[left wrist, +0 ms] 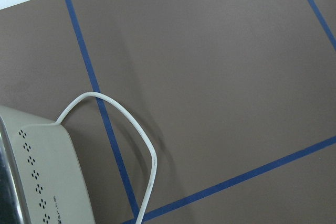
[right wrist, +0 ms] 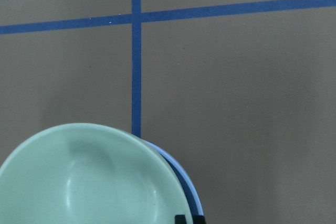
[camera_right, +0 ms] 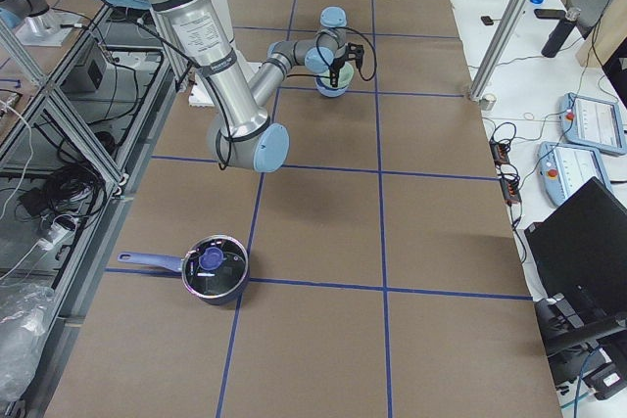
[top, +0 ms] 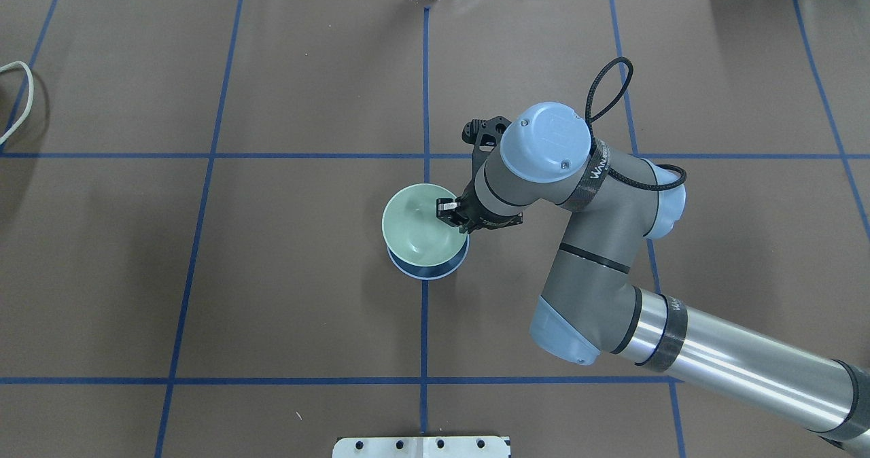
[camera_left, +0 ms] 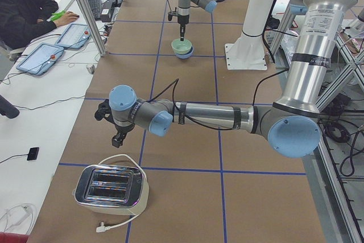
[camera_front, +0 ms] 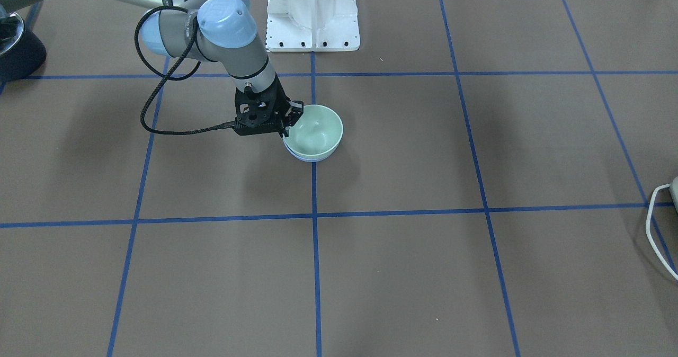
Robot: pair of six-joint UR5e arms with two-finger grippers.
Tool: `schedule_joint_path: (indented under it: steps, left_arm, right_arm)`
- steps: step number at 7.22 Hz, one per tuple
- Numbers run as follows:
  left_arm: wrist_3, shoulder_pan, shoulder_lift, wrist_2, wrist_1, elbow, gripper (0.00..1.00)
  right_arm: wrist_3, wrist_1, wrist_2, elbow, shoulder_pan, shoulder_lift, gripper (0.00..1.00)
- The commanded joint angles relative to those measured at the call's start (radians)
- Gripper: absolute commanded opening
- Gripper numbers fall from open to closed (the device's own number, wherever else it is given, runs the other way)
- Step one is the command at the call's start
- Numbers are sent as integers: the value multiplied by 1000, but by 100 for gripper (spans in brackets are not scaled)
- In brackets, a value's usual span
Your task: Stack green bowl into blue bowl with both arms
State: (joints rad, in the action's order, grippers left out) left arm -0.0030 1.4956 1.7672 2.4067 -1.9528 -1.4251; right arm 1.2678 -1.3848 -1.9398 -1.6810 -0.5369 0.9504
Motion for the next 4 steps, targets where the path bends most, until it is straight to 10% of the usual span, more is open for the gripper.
schedule_joint_path:
  steps: [1, 4]
  left_arm:
    - [0, 0, 0, 0, 0, 0, 97]
    - [0, 0, 0, 0, 0, 0, 97]
  right_arm:
    - [-1, 0, 34, 1, 1, -1, 99]
    - [-31, 3, 38, -3, -5, 1, 100]
